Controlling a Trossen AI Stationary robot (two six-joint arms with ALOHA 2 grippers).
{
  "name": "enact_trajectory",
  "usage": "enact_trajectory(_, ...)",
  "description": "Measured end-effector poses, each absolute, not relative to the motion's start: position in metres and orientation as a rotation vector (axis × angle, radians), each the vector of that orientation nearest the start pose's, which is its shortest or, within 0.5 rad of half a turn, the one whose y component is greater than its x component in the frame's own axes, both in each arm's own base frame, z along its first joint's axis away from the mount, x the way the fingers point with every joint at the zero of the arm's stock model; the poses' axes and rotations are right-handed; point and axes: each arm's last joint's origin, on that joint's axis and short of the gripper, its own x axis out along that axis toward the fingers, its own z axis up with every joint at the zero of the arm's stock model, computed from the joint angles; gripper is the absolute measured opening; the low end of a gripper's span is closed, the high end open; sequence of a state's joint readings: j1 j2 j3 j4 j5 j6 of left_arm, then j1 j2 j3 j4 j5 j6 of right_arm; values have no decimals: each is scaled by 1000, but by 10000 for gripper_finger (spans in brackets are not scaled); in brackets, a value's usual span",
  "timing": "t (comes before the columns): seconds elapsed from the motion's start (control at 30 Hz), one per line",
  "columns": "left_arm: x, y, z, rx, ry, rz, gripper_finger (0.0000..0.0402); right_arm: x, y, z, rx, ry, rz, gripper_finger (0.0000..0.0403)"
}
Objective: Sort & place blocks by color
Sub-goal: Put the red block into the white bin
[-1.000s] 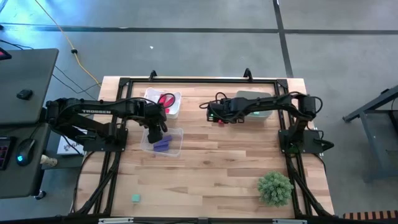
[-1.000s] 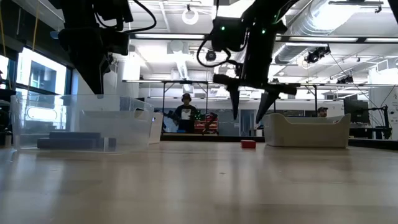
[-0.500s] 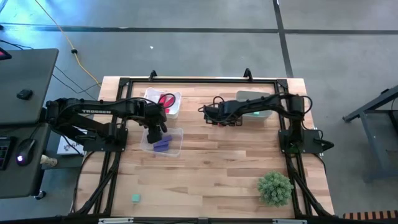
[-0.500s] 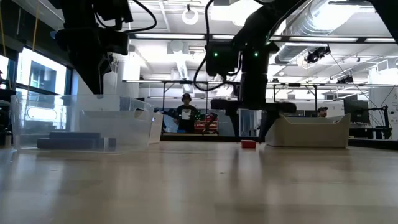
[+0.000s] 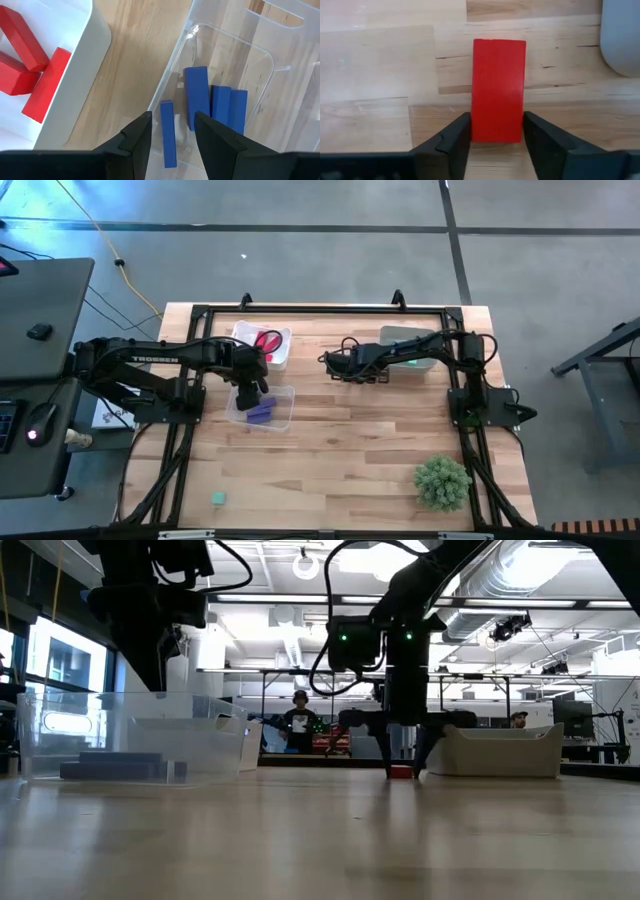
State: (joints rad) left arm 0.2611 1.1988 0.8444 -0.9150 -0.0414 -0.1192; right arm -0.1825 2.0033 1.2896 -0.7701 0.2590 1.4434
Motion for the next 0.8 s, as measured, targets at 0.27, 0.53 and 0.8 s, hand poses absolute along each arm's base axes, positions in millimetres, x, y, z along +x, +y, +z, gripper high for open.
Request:
enact_trajectory(0.27,196,54,228,-242,1251,336,136,356,-74,132,1060,949,-1334,116)
enact_trajectory(0.53,196,54,228,-251,1249,343,136,368,-69,143,971,1035,-1209,116)
enact_trajectory(0.8,197,53,229,-354,1229,378,137,394,-53,181,834,1041,-986,115)
